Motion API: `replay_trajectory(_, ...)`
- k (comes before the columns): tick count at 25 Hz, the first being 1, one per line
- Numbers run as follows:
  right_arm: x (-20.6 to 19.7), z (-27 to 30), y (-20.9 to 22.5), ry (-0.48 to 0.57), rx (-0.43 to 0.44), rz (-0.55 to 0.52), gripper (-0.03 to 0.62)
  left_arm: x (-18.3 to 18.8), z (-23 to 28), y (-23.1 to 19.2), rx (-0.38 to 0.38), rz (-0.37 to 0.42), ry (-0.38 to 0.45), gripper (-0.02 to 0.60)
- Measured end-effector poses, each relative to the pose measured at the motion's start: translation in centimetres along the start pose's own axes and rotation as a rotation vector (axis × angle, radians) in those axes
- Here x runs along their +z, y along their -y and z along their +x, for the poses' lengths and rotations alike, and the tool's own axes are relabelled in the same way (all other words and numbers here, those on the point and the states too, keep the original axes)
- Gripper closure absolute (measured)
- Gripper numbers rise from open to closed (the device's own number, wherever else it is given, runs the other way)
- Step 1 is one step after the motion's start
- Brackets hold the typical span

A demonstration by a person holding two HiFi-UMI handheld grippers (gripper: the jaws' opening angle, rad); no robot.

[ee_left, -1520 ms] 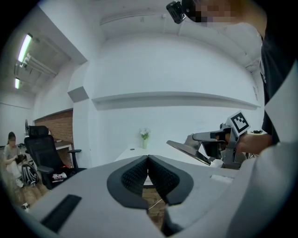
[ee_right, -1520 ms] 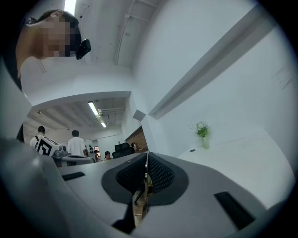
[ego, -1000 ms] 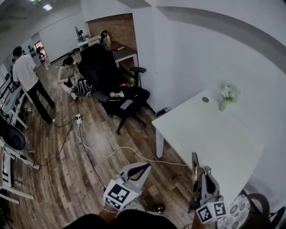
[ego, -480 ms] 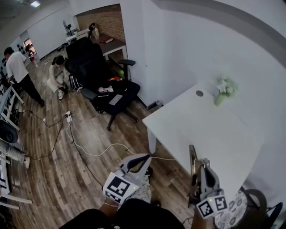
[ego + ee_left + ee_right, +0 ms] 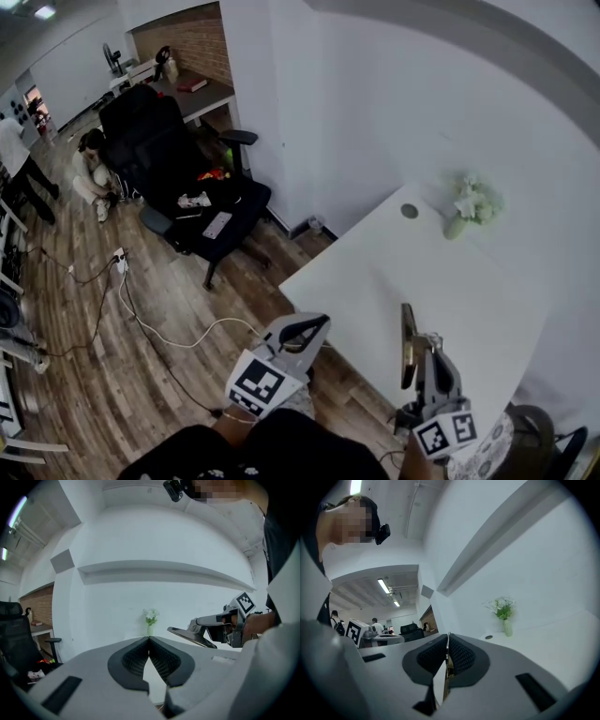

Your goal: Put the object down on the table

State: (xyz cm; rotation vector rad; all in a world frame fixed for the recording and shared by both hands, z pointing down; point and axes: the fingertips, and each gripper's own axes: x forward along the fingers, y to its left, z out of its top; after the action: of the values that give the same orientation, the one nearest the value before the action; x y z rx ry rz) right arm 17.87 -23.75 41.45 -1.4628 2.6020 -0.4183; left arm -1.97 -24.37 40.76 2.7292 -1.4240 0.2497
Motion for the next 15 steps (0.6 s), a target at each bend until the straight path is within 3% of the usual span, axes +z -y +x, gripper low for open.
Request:
replay_trajectory(3, 0.1, 2.7, 1.3, -0.004, -0.034, 0.011, 0.585, 0.4, 2.8, -2.2, -0.035, 0.022, 0.004, 0.586)
replay_trajectory(10, -1.2, 7.9, 3.0, -0.033, -0.105, 0.034, 0.585, -1.0, 6.9, -6.7, -0.086, -0.045, -0.047, 0.586)
replay_trajectory(15, -3.1, 10.5, 4.4, -0.077, -0.155, 0.047, 0.585, -1.9, 9.1, -9.1, -0.116, -0.041, -0.071, 0.586)
